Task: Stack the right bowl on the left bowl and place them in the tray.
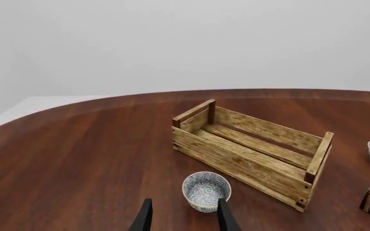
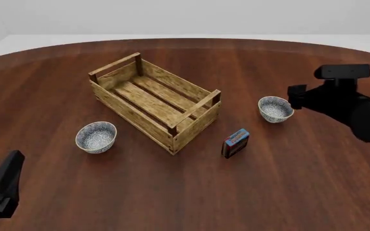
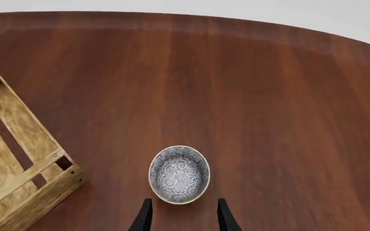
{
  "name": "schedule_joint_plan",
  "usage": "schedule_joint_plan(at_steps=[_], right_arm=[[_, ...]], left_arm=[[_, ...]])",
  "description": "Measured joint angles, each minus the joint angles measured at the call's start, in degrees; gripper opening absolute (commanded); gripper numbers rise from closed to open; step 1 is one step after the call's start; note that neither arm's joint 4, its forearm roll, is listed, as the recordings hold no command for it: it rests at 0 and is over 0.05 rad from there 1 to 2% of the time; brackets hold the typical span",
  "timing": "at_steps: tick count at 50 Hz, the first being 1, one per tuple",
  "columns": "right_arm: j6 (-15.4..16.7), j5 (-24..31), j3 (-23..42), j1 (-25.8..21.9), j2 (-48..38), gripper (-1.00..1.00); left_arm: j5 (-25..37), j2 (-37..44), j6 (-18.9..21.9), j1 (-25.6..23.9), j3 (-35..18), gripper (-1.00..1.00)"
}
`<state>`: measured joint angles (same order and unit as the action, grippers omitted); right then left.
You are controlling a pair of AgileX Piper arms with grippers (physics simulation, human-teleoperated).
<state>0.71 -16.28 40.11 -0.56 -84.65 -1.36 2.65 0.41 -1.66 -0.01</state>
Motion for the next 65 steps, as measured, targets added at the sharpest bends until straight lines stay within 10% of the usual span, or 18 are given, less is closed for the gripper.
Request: schedule_joint_plan(at_steps=[65], right_arm=[[-1.16, -3.06, 11.48, 4.9, -26.19, 1.0]], left_arm=[[-2.69, 3.48, -0.22, -0.08, 0.01, 1.0]])
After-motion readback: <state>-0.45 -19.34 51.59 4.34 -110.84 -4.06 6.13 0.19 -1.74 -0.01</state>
